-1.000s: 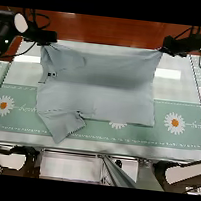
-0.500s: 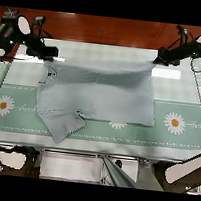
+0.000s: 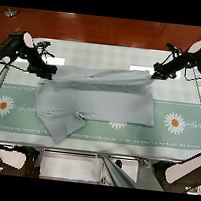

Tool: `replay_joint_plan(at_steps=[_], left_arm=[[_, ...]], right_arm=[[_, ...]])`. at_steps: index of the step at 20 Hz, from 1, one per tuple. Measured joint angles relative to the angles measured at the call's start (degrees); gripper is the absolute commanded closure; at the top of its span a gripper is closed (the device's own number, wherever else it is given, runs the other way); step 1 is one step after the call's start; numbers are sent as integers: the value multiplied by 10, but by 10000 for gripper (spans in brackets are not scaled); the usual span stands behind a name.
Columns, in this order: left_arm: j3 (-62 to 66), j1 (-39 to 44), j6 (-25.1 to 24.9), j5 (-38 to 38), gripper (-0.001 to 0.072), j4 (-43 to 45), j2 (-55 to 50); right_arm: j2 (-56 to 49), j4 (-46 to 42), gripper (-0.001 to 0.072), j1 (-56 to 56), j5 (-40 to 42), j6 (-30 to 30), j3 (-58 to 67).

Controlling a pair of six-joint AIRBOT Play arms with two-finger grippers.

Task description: Fold the shirts.

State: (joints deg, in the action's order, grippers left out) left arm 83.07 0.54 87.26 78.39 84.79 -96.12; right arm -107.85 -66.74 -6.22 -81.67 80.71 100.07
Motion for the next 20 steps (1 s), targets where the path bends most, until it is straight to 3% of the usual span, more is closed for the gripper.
replay_joint_plan(at_steps=[1, 7, 11, 16, 20], left_arm=[[-1, -2, -1, 13, 6, 3, -1], [-51, -38, -1, 76, 6, -3, 45], [-204, -111, -29, 59, 6, -22, 162], [-421, -285, -67, -23, 6, -163, 329], [-513, -365, -90, -54, 7, -228, 381]], right_arm=[[-1, 0, 94, 0, -6, 4, -3], [47, -5, 94, -29, -71, -7, -43], [166, 6, 95, -74, -9, -23, -205], [298, 27, 94, -121, 81, -39, -404], [335, 52, 95, -125, 111, -55, -470]])
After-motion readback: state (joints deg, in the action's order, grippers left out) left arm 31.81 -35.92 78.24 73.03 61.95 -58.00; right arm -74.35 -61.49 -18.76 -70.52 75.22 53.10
